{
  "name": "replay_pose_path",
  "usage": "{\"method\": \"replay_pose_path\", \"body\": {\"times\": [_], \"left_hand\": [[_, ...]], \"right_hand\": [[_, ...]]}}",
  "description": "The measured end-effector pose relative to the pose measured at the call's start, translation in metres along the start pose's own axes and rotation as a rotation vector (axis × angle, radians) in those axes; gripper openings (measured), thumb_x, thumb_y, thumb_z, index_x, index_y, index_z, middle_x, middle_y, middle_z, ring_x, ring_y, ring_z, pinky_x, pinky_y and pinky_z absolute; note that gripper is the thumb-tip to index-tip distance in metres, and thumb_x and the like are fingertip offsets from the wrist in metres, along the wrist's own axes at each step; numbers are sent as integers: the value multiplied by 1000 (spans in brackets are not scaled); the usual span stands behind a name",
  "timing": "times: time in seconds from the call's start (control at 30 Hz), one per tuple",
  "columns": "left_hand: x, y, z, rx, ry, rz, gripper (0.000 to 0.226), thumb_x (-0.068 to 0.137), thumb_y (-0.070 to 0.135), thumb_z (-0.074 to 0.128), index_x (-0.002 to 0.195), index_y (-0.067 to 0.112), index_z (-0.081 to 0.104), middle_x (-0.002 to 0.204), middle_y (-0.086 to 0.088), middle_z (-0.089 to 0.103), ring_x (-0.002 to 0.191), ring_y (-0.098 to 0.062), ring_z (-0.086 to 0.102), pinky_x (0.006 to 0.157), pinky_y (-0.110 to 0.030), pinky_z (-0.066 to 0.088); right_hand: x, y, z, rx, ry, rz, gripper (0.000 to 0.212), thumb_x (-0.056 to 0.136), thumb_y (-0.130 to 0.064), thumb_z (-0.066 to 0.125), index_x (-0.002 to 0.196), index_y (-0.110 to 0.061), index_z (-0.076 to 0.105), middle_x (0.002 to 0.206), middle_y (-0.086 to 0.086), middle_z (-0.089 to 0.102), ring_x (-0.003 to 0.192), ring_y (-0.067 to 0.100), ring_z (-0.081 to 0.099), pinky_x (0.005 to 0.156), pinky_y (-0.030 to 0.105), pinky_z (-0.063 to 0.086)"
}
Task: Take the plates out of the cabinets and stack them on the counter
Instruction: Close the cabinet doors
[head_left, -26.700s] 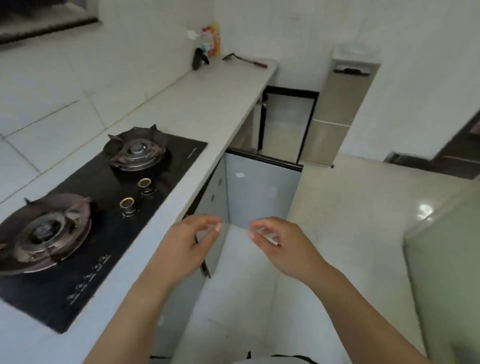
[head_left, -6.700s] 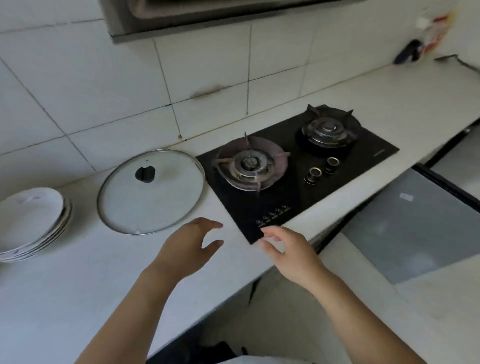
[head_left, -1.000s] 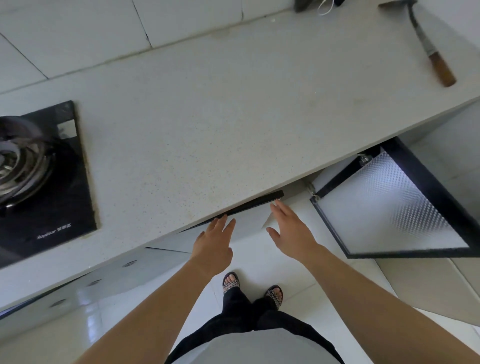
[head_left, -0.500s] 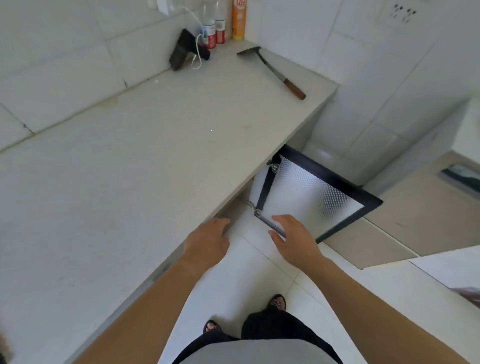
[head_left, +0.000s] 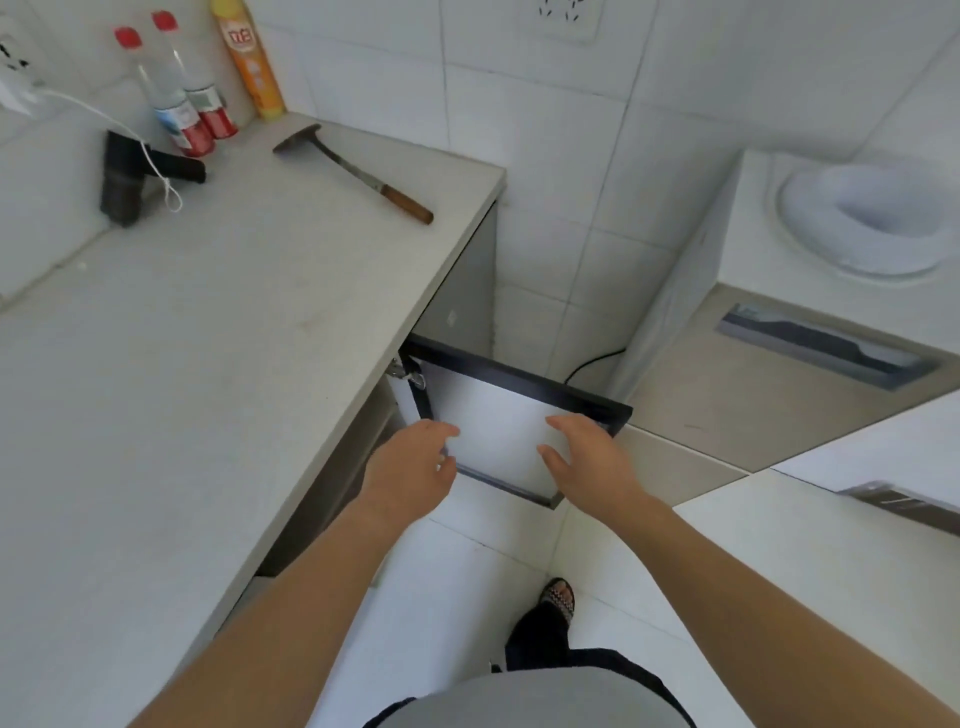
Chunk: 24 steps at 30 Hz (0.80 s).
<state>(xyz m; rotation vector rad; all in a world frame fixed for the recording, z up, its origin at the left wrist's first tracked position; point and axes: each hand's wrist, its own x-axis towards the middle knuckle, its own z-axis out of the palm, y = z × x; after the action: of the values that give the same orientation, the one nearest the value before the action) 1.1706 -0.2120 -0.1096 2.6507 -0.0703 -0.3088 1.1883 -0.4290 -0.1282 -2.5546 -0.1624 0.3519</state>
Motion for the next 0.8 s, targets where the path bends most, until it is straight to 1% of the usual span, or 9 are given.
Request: {"method": "replay_pose_path", "body": {"times": [0.17,0.23,0.3,0.37,0.47,0.57,0.63,0.8], "left_hand": [[65,43,19,24,-43,27,32,91,23,53,123,21,54,126,1,56,110,-20,56,94,-35,48],[82,53,28,27,-45,34,32,91,22,53,123,20,55,124,0,58,107,-20,57,91,-35,49],[97,59,35,28,-41,38,31,90,21,54,121,20,57,123,1,58,105,-19,59,88,-33,50],[108,61,39,28,-35,44,31,89,20,54,119,20,58,123,1,59,104,-19,59,87,-33,51],[125,59,42,28,-67,36,30,89,19,53,119,21,58,123,1,58,106,-19,58,88,-33,50],[141,53,47,31,-101,54,32,89,18,52,120,22,58,123,1,58,108,-19,58,89,-35,50],[152,49,50,36,-137,90,32,89,17,52,121,21,58,123,1,58,109,-19,57,90,-36,50],[182,39,55,102,-210,198,36,89,18,54,124,17,55,126,-2,56,115,-21,52,96,-33,46]], "right_hand": [[49,51,-23,-28,17,69,45,95,-33,47,135,-13,43,136,6,47,121,22,45,98,30,37],[63,66,-27,-35,1,76,40,95,-33,46,131,-14,47,129,6,51,114,22,49,90,30,40],[76,79,-27,-47,-4,57,33,95,-32,47,121,-14,53,119,6,55,103,22,53,78,27,40],[86,88,-27,-48,-2,50,27,94,-31,47,112,-13,56,110,6,56,96,22,53,73,27,40],[99,101,-23,-52,-6,78,25,94,-30,48,107,-12,58,107,6,57,96,23,53,74,30,42],[107,108,-18,-65,-45,138,31,94,-31,48,116,-11,57,116,7,57,102,24,52,84,35,45],[111,111,-14,-55,-68,183,34,94,-31,47,120,-10,56,119,7,55,106,25,51,87,36,45],[115,110,-7,8,-86,295,30,95,-30,46,114,-10,59,111,7,56,104,24,51,82,34,45]]}}
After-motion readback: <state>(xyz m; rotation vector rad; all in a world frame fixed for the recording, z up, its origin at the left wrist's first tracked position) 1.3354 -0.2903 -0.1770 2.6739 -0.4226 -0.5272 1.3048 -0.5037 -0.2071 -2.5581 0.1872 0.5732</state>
